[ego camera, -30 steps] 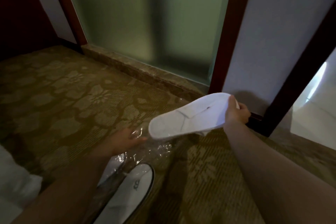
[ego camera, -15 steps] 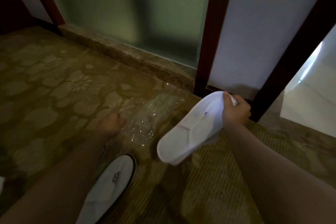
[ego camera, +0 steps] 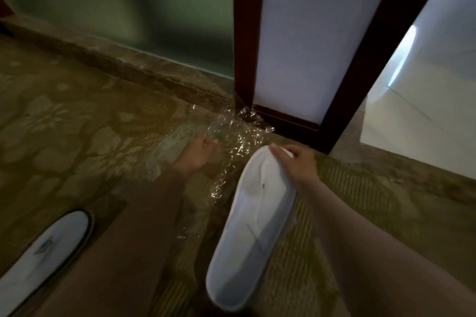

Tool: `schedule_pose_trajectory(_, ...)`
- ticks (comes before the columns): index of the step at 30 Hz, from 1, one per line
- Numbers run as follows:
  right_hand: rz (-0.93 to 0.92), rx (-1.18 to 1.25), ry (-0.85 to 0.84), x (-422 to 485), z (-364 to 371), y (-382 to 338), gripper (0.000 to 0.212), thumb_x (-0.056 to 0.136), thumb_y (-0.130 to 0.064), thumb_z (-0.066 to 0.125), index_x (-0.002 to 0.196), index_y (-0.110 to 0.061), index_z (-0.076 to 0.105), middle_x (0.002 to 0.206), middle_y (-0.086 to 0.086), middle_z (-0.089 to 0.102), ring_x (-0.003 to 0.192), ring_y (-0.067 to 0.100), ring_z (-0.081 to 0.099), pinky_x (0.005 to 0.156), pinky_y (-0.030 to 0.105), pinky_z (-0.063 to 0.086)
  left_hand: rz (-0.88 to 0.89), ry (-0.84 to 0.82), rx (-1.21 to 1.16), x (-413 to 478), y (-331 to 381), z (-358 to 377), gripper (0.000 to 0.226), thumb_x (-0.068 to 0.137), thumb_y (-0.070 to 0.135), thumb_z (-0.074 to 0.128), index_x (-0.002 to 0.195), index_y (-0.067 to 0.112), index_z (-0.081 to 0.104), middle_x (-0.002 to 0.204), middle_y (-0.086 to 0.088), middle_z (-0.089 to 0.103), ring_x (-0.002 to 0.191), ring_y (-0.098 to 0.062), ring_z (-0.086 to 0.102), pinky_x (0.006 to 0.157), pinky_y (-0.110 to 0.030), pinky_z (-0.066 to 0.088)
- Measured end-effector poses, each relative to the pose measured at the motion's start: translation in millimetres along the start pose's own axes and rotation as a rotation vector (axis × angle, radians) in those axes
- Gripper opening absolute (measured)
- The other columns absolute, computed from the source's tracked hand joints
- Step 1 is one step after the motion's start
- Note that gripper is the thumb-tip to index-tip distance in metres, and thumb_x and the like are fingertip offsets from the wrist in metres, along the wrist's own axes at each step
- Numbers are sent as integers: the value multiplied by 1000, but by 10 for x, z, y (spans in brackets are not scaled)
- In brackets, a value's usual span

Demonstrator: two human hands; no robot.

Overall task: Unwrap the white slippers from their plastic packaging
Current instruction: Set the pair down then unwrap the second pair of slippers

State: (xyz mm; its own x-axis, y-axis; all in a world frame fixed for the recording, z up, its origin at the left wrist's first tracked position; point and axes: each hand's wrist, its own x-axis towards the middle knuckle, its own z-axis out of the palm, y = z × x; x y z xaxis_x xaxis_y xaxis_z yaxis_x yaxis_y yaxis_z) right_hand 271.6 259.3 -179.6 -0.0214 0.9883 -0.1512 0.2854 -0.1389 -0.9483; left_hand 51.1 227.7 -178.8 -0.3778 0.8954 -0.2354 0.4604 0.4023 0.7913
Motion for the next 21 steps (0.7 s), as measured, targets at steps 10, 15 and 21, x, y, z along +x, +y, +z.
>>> schedule_pose_trajectory(10, 82, 19, -6, 10, -55, 45, 28, 72, -43, 74, 84, -18, 76, 78, -4, 70, 75, 9, 63, 71, 25, 49, -34, -47, 180, 12, 210, 330, 74, 93, 38, 50, 152, 10, 15, 160, -15, 15, 147, -31, 20, 119, -47, 20)
schedule_pose_trajectory(15, 51, 97, 9, -54, 209, -141, 21, 75, -35, 74, 71, -14, 72, 64, -6, 62, 59, 4, 53, 51, 11, 44, -169, -419, -146, -289, 76, 140, 61, 91, 59, 36, 134, 19, 52, 141, -10, 53, 129, -27, 51, 112, -45, 37)
schedule_pose_trajectory(21, 131, 179, 11, -407, 729, -470, 24, 76, -33, 74, 81, -10, 68, 66, -8, 59, 60, 3, 52, 46, 7, 44, -317, -403, -626, -754, -154, -362, 37, 97, 45, 35, 97, 32, 69, 105, 11, 72, 78, 0, 73, 71, -21, 56)
